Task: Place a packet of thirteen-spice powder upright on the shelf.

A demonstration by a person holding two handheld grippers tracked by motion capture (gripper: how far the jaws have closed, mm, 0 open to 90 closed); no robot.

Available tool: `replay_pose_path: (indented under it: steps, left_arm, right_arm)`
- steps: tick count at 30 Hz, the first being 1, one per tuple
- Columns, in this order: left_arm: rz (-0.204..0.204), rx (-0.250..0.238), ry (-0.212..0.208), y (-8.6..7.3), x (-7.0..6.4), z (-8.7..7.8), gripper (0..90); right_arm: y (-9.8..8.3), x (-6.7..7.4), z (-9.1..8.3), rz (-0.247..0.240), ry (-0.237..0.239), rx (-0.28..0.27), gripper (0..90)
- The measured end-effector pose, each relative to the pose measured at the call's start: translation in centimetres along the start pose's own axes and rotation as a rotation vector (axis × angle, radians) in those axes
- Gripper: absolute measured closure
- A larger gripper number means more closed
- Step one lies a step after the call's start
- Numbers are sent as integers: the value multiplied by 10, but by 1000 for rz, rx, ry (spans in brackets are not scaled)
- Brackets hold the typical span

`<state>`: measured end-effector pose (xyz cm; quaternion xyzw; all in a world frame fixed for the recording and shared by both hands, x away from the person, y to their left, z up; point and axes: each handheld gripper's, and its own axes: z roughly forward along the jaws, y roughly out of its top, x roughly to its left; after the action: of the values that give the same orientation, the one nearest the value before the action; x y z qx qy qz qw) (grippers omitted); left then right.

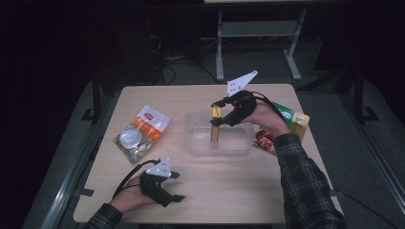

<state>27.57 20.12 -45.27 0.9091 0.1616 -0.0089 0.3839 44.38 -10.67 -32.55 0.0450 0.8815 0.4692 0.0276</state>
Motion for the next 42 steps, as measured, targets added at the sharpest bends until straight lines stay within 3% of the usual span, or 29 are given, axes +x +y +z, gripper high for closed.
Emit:
replay_pose_path:
  steps: [6,16,24,31,39,42]
  left_arm:
    - [3,2,1,0,0,0,161]
    - [6,14,0,0,0,1,157]
    - [-5,14,-7,0,0,1,139]
    - [25,73,30,0,-4,2,135]
    - [21,62,55,0,-3,0,138]
    - [19,55,53,-1,-2,0,140]
  right_arm:
    - [-5,-6,7,8,5,3,314]
    - [-11,-13,4,20,21,-18,313]
    - [-16,-15,12,23,25,25,312]
    - [-23,-19,29,17,27,94,311]
    - [-30,-22,37,25,30,127,305]
    - [-37,-22,41,22,29,163,295]
